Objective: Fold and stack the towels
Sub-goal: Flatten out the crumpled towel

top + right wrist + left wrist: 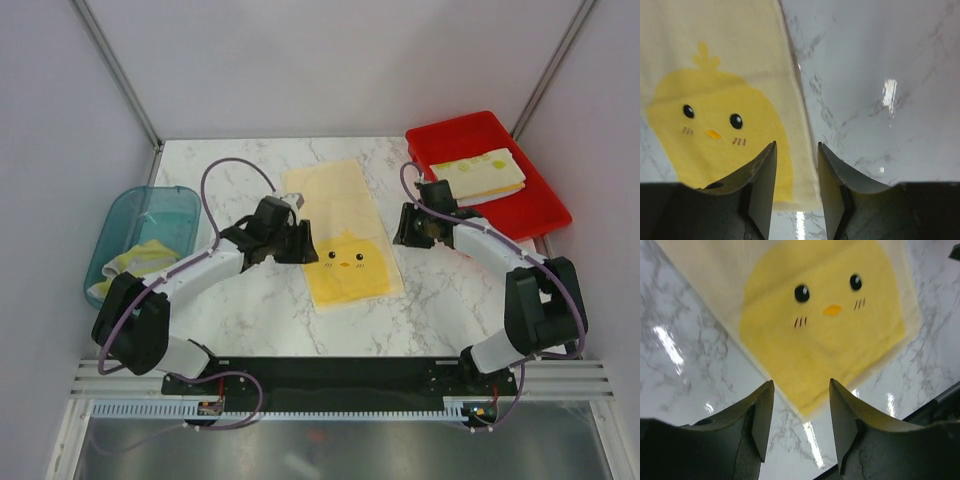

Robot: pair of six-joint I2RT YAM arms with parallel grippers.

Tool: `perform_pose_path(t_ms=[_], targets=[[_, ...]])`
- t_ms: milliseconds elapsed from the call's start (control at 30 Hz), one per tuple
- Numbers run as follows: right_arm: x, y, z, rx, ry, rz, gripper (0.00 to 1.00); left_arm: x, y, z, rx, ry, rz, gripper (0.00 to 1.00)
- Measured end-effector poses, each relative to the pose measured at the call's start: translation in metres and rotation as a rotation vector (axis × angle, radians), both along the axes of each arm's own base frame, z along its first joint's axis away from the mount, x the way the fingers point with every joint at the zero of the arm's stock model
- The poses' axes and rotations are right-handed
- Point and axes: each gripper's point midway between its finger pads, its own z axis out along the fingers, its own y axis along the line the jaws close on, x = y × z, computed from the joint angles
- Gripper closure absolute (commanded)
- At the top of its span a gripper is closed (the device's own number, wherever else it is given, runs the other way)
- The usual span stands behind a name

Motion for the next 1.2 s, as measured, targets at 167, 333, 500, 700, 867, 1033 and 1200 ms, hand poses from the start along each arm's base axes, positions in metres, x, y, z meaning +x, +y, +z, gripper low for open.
perform_pose_path(t_ms=[167, 333, 500, 700, 867, 1033, 1200], targets=[[-0.065, -0.006, -0.05, -0.036, 0.144, 0.041, 0.55, -0.069, 0.017, -0.057, 0.047, 0.181, 0.024, 0.44], [-0.098, -0.004, -0.067, -0.037, 0.183, 0.073, 0.55, -0.091, 0.016, -0.067, 0.019, 0.232, 0.054, 0.42], [-0.115, 0.003, -0.065, -0.01, 0.155, 0.085, 0.53, -0.102, 0.01, -0.071, -0.036, 0.24, 0.078, 0.42], [-0.125, 0.001, -0.068, 0.019, 0.14, 0.055, 0.54, -0.112, 0.002, -0.081, -0.056, 0.276, 0.093, 0.42], [-0.126, 0.003, -0.069, 0.039, 0.127, 0.038, 0.65, -0.112, -0.005, -0.093, -0.059, 0.309, 0.11, 0.46], [-0.133, 0.012, -0.067, 0.063, 0.115, 0.048, 0.89, -0.109, -0.011, -0.096, -0.075, 0.314, 0.13, 0.86], [-0.141, 0.024, -0.06, 0.11, 0.092, 0.049, 0.95, -0.108, -0.003, -0.1, -0.035, 0.313, 0.16, 0.98]])
